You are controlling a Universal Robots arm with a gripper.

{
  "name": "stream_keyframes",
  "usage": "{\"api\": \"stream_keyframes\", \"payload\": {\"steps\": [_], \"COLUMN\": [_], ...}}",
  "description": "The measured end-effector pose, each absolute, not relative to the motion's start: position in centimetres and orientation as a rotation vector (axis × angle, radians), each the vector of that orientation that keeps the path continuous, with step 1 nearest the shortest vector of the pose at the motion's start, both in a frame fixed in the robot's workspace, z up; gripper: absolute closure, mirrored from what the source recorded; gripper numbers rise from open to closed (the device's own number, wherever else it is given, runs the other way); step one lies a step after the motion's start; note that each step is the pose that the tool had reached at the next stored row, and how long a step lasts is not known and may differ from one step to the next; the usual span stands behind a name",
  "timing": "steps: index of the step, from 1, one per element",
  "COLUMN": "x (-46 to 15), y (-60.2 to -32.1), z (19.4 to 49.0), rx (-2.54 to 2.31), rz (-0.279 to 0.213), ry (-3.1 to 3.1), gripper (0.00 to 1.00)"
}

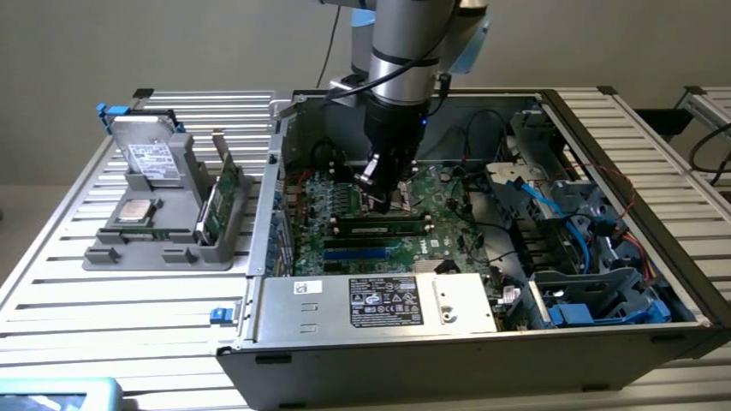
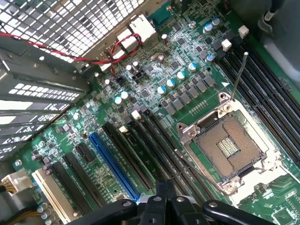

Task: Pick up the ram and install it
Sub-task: 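Press down the ram until it locks into place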

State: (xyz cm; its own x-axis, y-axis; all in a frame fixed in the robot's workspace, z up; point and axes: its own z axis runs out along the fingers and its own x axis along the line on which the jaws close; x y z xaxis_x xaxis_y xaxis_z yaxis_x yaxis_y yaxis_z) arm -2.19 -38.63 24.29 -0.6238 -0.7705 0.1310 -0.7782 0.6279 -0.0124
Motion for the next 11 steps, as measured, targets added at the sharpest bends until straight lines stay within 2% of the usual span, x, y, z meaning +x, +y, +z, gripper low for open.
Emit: {"api": "stream_keyframes", "payload": {"steps": [11], "x": [-2.19], "y": [-38.63], "z": [24.29], "rx": [1.109], "rz": [0.09], "ry": [-2.812], "gripper": [0.89]}}
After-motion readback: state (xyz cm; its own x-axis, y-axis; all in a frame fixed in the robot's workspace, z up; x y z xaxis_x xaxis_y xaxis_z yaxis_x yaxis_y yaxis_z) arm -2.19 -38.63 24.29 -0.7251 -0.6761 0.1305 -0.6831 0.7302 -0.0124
